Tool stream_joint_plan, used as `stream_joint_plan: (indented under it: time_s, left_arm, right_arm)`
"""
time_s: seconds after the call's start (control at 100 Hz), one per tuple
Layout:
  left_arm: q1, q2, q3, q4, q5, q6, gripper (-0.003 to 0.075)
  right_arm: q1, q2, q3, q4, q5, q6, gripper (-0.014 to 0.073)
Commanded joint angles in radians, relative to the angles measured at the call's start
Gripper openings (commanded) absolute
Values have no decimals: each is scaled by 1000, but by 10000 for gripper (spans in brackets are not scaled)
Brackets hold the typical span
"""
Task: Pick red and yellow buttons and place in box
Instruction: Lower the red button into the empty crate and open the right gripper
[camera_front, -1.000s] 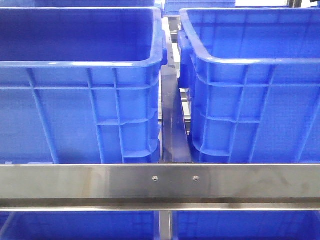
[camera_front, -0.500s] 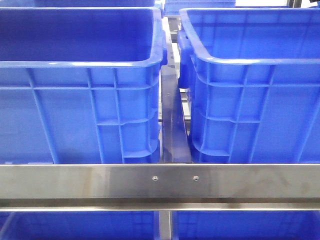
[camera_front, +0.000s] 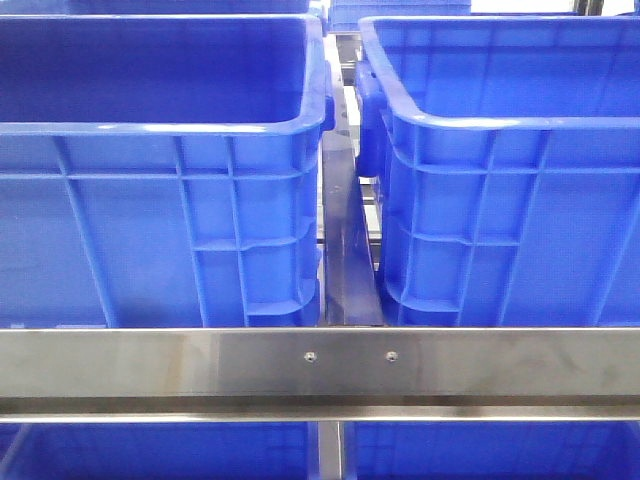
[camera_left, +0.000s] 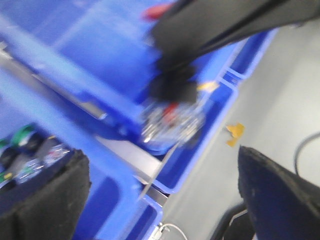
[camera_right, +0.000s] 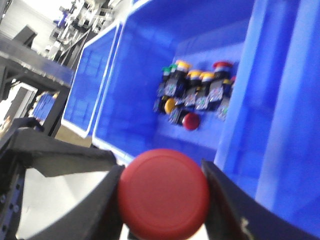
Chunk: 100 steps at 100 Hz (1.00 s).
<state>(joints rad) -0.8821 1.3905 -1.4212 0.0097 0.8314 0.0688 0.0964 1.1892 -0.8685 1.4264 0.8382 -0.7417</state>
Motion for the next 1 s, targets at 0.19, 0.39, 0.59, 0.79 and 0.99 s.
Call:
stream_joint_plan:
  time_s: [0.19, 0.39, 0.59, 0.79, 0.99]
  left_arm:
    - [187, -91, -17, -1, -62, -39, 548]
    - [353, -173, 92, -18, -87, -59, 548]
    - [501, -330, 266, -18, -150, -92, 548]
    - [634, -497, 413, -18, -168, -111, 548]
    - [688, -671, 547, -18, -216, -111, 547]
  right_arm:
    - [-69, -21, -52, 61, 7, -25, 142]
    - [-86, -22, -52, 60, -5, -26, 142]
    - [-86, -22, -52, 60, -23, -35, 142]
    - [-86, -22, -52, 60, -39, -36, 142]
    - [-86, -22, -52, 60, -51, -36, 142]
